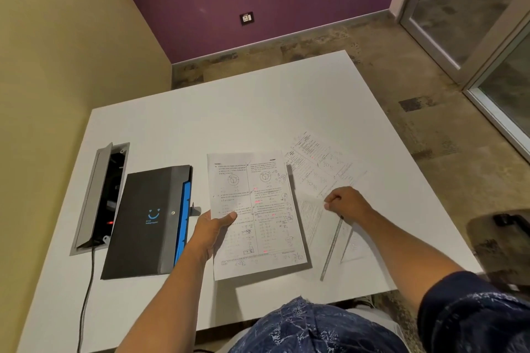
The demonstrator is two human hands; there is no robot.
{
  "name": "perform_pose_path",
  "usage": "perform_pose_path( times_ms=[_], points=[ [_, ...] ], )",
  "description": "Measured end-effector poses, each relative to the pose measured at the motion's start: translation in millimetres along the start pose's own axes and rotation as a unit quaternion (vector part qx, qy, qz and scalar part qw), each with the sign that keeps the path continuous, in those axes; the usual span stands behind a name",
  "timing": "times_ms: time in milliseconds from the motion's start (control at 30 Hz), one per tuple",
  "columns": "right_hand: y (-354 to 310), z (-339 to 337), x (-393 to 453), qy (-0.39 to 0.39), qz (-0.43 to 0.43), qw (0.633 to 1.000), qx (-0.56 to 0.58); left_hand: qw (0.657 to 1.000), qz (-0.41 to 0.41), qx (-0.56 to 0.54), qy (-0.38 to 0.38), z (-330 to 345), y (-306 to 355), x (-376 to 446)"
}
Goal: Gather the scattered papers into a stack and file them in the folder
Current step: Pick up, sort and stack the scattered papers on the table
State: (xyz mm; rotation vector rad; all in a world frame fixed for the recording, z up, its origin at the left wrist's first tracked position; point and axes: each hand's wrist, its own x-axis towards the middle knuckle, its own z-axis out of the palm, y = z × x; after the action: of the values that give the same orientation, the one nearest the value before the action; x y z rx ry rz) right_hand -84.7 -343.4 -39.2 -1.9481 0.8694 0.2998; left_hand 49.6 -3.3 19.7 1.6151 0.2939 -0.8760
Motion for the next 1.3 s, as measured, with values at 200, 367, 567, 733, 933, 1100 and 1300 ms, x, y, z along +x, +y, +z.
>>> perform_pose_path(
  times_ms=[200, 367, 567, 733, 933, 1100, 1300],
  points=[
    [1.1, -27.8, 22.9, 0.093, -0.008, 0.995, 0.029, 1.000, 0.003, 0.006, -0.003, 3.2, -0.6, 1.3],
    [13.2, -41.4, 39.4, 0.135, 0.012, 0.991, 0.016, 1.000, 0.007, 0.001, -0.003, 9.6, 4.0, -1.3],
    [0.9, -56.1, 56.7, 0.161, 0.058, 0.985, -0.034, 1.000, 0.009, 0.001, 0.004, 11.3, 7.7, -1.2],
    [3.1, -54.0, 70.9, 0.117, 0.079, 0.979, -0.144, 1.000, 0.009, -0.007, 0.007, 11.4, 10.7, 1.7],
    [4.2, -46.5, 73.4, 0.098, 0.085, 0.953, -0.273, 1.000, 0.007, -0.009, 0.016, 12.3, 15.4, 3.8],
    [0.5, -45.2, 73.2, 0.083, 0.116, 0.939, -0.312, 1.000, -0.004, -0.024, 0.008, 7.8, 13.8, 6.4],
    [1.7, -55.3, 84.8, 0.070, 0.119, 0.929, -0.344, 0.999, -0.010, -0.032, 0.009, 2.5, 11.0, 8.9]
  ],
)
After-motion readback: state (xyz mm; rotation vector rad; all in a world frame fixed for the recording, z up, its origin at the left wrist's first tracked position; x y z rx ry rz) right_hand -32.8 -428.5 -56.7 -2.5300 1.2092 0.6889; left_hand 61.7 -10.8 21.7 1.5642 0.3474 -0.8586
